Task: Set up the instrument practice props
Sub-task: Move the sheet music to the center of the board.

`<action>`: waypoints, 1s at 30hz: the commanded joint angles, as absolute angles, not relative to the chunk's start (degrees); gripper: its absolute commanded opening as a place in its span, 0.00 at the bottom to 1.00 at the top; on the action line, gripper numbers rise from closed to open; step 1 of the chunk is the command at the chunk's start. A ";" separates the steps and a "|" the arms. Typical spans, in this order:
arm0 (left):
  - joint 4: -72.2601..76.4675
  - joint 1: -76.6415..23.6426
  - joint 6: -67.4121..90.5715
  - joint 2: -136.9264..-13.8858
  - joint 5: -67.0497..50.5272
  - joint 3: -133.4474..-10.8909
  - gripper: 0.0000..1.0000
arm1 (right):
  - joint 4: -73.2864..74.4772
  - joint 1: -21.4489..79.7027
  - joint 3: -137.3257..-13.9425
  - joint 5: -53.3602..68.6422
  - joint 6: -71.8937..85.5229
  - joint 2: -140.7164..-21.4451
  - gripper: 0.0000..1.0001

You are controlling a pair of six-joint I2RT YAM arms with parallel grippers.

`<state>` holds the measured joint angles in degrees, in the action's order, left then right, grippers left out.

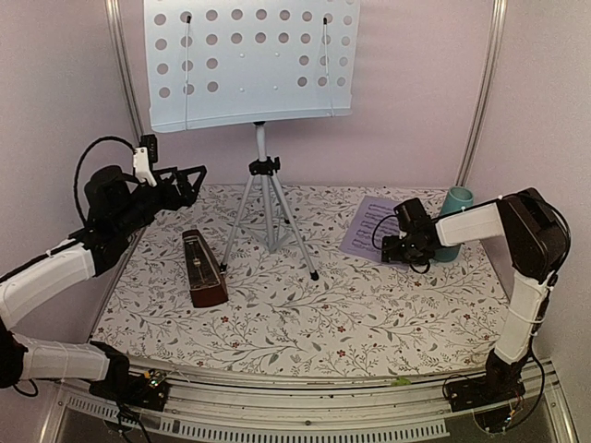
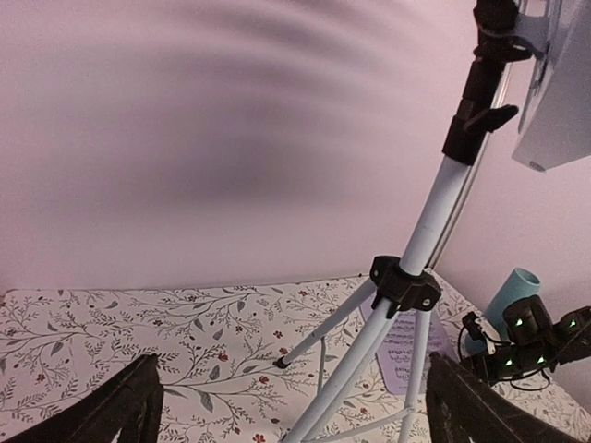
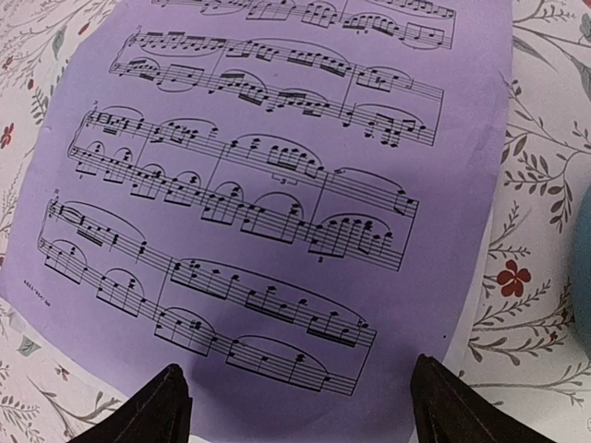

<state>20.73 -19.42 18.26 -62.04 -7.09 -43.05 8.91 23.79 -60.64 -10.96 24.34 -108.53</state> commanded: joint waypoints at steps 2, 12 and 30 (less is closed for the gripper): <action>19.18 -18.96 17.91 -59.87 -8.11 -44.52 0.99 | 15.82 27.11 -62.37 -15.60 23.13 -111.51 0.78; 18.36 -19.03 19.71 -56.86 -10.12 -42.89 0.99 | 22.71 34.83 -57.32 -15.64 25.89 -106.65 0.71; 14.46 -22.73 21.25 -50.27 -12.47 -40.61 0.99 | 19.20 30.48 -42.03 -10.37 38.95 -83.57 0.73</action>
